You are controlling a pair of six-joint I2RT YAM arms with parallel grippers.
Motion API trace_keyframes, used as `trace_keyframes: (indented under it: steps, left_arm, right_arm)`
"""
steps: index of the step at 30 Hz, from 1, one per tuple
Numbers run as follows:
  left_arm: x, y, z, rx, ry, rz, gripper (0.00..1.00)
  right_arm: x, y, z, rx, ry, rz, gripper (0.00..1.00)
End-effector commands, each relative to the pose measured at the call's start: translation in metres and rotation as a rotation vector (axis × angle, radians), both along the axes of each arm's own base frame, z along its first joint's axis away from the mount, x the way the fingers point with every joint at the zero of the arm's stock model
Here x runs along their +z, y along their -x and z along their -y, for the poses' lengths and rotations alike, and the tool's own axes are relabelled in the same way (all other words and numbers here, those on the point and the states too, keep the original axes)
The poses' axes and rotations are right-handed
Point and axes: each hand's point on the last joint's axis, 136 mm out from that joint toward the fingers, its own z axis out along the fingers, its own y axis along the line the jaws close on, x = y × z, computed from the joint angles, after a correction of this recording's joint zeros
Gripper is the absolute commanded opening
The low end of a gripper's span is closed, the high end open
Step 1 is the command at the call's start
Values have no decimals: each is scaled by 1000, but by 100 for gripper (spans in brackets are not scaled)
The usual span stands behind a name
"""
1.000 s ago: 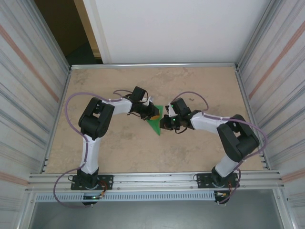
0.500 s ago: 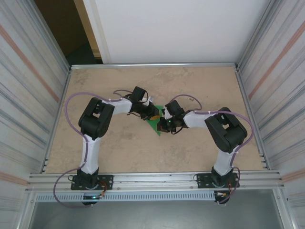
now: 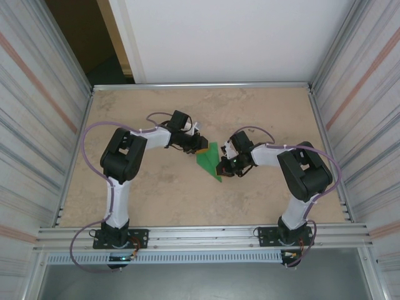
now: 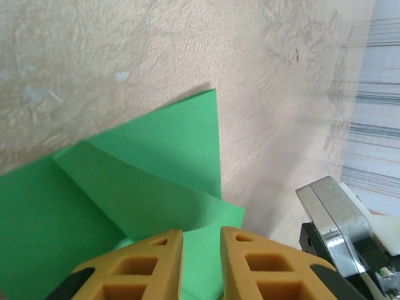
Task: Fold a paper plane with a square sheet of paper (pick it up from the middle)
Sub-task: Fourth fold the wing at the center of the table.
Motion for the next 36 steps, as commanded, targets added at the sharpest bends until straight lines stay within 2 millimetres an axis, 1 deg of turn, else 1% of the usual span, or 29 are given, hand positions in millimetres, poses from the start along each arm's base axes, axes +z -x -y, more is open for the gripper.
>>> trace_keyframes:
  steps: [1, 2, 6, 12, 19, 26, 28, 29, 31, 33, 36]
  left_arm:
    - [26, -11, 6, -37, 38, 84, 23]
    - [14, -11, 6, -35, 27, 61, 23]
    - [2, -13, 5, -22, 4, 36, 22]
    - [-14, -12, -3, -5, -60, 19, 22]
    - [-34, -13, -18, 29, -144, -4, 21]
    - [-51, -10, -25, 24, -191, -45, 21]
    - [-56, -7, -28, 27, -213, -62, 21]
    - [-60, -5, -30, 27, -225, -72, 21]
    - [-64, -2, -32, 27, -235, -87, 21]
    - [-66, 0, -32, 29, -238, -98, 21]
    - [-66, 0, -32, 33, -238, -100, 21]
  right_arm:
    - [-23, 33, 22, 33, 103, -123, 4]
    - [-24, 33, 23, 32, 104, -126, 4]
    - [-26, 32, 24, 24, 112, -129, 4]
    - [-27, 31, 30, -1, 128, -140, 4]
    - [-32, 37, 31, -12, 128, -164, 4]
    - [-33, 41, 32, -12, 124, -172, 4]
    - [-27, 39, 29, -12, 100, -161, 4]
    - [-20, 36, 26, -15, 77, -143, 4]
    - [0, 25, 16, -25, 15, -95, 6]
    - [26, 9, 7, -53, -40, -16, 9]
    - [53, -16, 3, -123, -74, 96, 10]
